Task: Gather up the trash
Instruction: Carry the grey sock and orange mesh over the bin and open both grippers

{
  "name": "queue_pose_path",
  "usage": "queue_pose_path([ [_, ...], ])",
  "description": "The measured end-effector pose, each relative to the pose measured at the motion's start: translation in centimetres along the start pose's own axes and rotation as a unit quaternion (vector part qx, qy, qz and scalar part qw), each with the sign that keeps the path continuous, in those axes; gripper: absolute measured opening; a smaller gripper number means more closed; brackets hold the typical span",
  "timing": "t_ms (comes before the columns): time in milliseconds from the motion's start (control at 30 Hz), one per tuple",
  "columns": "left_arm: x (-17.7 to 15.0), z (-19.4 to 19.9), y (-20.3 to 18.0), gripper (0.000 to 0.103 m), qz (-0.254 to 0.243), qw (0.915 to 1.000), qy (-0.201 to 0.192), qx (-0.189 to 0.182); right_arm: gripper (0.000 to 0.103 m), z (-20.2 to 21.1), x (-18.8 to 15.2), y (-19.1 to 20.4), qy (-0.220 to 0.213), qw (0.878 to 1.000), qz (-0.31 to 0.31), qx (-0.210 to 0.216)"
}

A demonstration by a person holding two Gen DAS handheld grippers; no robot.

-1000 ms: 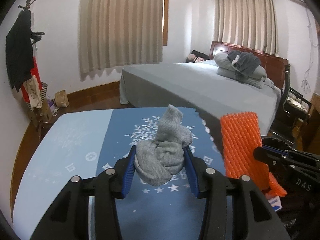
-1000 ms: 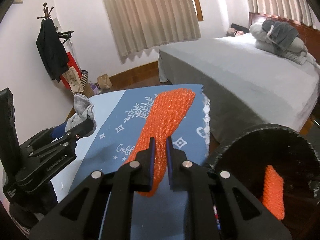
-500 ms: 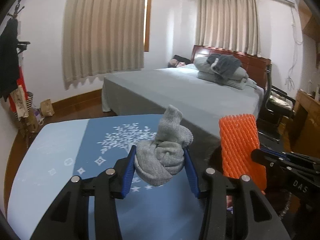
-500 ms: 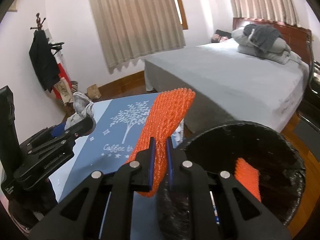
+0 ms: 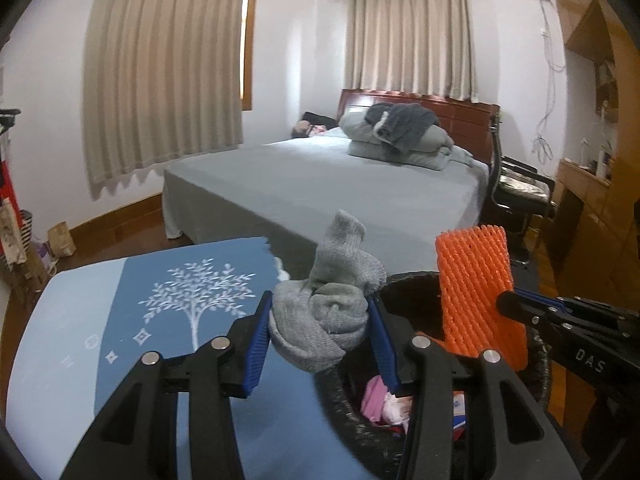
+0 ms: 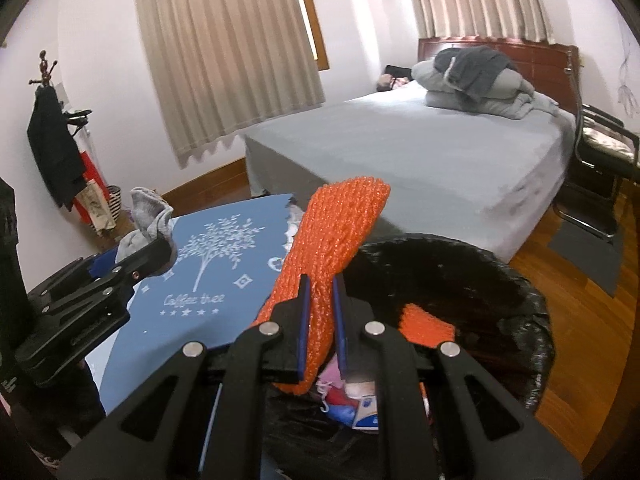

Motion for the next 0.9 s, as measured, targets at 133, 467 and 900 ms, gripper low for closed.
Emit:
queue_pose_path([
  [133,0.3,-0.1,-1.5,0.046,-0.008,0.9999,-0.001,-0.013,0.01,0.6,-0.4,-1.3,-0.001,1.0,-0.006,-0.011],
  [467,0.4,-0.4,-5.0,0.046,-0.028,0.9988,-0.003,-0.04,0.01,1.7,-1.2,-4.0,0.001,0.999,-0.018,-0.033],
  [900,0.1,-1.5,-8.0,0.046,-0.041,0.9973,0.002,-0.06,0.01,2.1,-2.3,-6.9,0.008,0.998,-0.031,-0.055],
])
Point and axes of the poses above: each gripper's, at about its wrist camera, not at the fingertips, and z roughly against the way its jaws point, y to its left, x to its top, the point moved 10 cm from there along -z, roughly the way its jaws point, and after that the axes turned 6 degrees about z, right-handed, at the moved point
